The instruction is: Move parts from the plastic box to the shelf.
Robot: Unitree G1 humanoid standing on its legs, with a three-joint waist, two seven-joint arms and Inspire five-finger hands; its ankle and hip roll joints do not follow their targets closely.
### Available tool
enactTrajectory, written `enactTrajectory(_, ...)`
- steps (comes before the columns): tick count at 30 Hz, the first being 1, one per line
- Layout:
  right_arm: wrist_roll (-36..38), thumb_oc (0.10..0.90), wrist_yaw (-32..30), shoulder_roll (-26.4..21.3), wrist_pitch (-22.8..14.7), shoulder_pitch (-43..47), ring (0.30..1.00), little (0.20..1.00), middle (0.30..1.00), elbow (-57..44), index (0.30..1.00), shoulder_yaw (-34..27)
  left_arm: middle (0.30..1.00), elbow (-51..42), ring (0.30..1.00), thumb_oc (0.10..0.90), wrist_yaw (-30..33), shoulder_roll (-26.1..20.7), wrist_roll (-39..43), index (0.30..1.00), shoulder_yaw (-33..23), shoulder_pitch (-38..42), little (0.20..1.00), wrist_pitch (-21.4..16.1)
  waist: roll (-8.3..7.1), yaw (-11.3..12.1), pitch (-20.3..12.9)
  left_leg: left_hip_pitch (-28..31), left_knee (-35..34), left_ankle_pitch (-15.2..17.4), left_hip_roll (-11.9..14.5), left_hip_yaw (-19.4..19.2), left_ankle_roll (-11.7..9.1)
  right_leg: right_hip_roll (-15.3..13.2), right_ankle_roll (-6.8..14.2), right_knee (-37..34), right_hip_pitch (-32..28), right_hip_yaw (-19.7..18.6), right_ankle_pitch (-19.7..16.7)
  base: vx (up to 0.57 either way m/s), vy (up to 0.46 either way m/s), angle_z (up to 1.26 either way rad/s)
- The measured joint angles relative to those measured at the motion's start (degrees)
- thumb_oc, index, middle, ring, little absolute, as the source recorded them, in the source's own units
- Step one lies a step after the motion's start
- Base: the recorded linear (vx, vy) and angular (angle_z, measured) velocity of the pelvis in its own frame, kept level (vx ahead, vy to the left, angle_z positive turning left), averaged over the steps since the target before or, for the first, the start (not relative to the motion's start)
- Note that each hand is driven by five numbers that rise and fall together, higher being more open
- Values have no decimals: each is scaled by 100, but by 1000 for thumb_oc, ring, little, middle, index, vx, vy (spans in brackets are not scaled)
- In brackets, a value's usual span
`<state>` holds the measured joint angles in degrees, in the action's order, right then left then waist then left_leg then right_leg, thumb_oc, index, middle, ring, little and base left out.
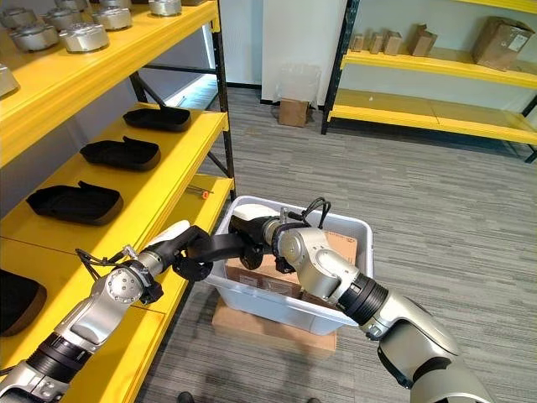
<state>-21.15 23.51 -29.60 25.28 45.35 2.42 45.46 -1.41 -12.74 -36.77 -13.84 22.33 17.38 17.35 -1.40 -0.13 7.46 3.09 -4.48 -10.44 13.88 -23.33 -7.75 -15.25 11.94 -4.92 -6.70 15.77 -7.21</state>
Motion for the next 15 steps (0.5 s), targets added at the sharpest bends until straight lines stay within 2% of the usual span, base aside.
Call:
enactTrajectory(6,1,400,-16,0,1,0,300,300,300,0,300,-14,300,0,300,400,2,12,1,300,-14,0,300,0,17,4,15,0,0,3,2,-2,-3,0,0,0,1,-2,0,0,0,0)
enactTrajectory(7,1,631,-16,0,1,0,624,624,624,0,624,-14,300,0,300,400,2,12,1,300,-14,0,300,0,21,4,19,0,0,4,2,-2,-4,0,0,0,1,-2,0,0,0,0)
enactTrajectory(8,1,900,-16,1,1,0,1000,1000,1000,0,1000,-14,300,0,300,400,2,12,1,300,-14,0,300,0,22,4,20,0,0,4,2,-2,-4,0,0,0,1,-4,1,0,0,0)
enactTrajectory(11,190,900,-89,21,11,-6,1000,1000,1000,-2,1000,-79,300,29,300,400,-8,26,20,300,-13,-1,300,-1,23,0,22,0,0,6,2,-4,-5,0,1,0,3,-23,1,0,0,0)
enactTrajectory(15,541,900,-354,284,13,-24,1000,1000,1000,-55,1000,-282,300,92,300,400,-6,244,74,300,18,-2,300,-3,17,2,34,1,0,7,2,-7,-6,1,1,0,7,-30,1,0,0,0)
